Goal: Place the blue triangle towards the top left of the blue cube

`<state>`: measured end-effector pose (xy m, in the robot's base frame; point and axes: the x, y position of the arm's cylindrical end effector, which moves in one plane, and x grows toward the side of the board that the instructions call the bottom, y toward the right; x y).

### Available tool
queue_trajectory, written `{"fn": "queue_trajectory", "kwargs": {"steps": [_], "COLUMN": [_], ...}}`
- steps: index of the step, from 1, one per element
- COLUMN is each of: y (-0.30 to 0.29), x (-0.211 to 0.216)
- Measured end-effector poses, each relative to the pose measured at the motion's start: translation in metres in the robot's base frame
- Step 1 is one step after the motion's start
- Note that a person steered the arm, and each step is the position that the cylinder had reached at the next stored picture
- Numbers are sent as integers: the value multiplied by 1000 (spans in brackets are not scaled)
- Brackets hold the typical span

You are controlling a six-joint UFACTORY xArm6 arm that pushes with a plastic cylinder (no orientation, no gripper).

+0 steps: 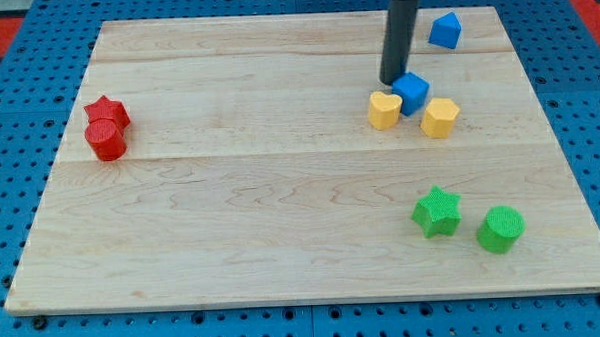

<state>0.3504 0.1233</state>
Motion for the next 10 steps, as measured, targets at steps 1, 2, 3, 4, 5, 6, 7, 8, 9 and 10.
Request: {"fn": "queue_trajectory", "kwargs": {"steps": [1,2,3,4,5,6,7,8,9,10], "y": [25,144,157,78,-22,-44,-43,-17,-11,54], "x": [-17,-38,-96,-140,-122,-119,-127,-114,-141,-127]}}
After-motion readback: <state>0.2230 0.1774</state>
